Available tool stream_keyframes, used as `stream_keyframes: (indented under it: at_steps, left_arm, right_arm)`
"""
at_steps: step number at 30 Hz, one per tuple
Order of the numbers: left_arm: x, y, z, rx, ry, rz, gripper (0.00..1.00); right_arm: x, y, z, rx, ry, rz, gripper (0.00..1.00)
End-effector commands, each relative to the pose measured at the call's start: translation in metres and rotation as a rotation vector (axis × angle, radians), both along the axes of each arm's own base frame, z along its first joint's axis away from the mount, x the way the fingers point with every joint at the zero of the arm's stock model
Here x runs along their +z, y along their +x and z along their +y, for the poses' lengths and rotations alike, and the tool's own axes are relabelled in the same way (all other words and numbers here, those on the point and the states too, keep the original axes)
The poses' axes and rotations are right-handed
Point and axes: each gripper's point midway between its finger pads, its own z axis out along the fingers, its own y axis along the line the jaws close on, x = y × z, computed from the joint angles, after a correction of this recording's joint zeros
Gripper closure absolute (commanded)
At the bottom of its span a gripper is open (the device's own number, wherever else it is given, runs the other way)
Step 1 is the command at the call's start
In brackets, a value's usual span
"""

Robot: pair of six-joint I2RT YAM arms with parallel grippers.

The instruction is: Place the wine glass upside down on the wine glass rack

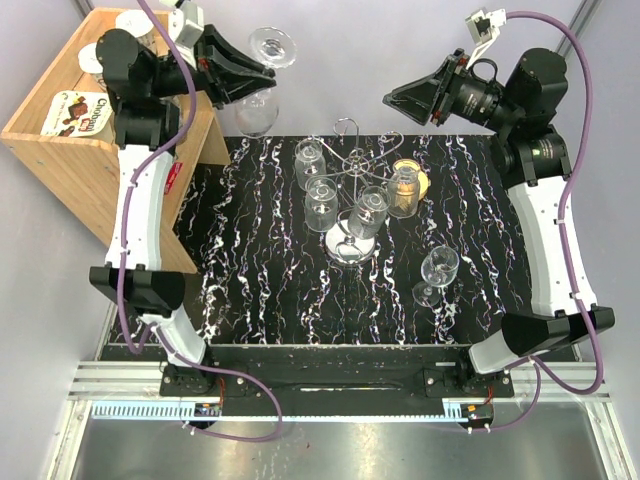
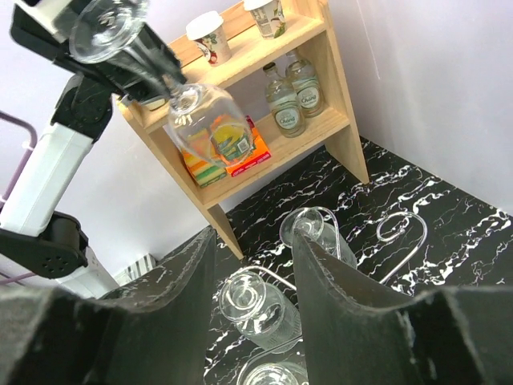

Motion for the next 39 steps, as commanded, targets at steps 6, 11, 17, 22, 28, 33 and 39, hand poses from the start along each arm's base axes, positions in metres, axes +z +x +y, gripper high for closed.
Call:
stream_keyframes:
  at_steps: [6, 11, 17, 22, 28, 33, 39]
  left_arm:
    - [-0.036, 0.059, 0.030, 0.089, 0.014, -0.022, 1.00]
    - [-0.071, 0.092, 0.031, 0.120, 0.018, -0.009, 1.00]
    - [-0.113, 0.121, 0.020, 0.090, 0.029, 0.035, 1.00]
    - [-0.152, 0.125, 0.000, 0.023, 0.063, 0.012, 1.00]
    - [-0.180, 0.127, -0.026, -0.079, 0.057, 0.024, 1.00]
    - [-0.200, 0.118, -0.045, -0.201, 0.055, 0.006, 1.00]
    - [-0.237, 0.103, -0.063, -0.309, 0.178, -0.017, 1.00]
  right_arm:
    - [0.004, -0.008, -0.006, -0.024, -0.015, -0.051, 0.51]
    - [-0.004, -0.005, -0.007, -0.030, -0.033, -0.043, 0.51]
    - [-0.019, 0.001, -0.006, -0.029, -0.050, -0.019, 0.50]
    - [-0.027, 0.008, -0.005, -0.031, -0.055, 0.000, 0.50]
    - [-0.035, 0.012, -0.008, -0.035, -0.072, 0.006, 0.49]
    - [-0.051, 0.017, -0.013, -0.053, -0.099, 0.029, 0.49]
    - [-0.070, 0.022, -0.021, -0.073, -0.132, 0.051, 0.48]
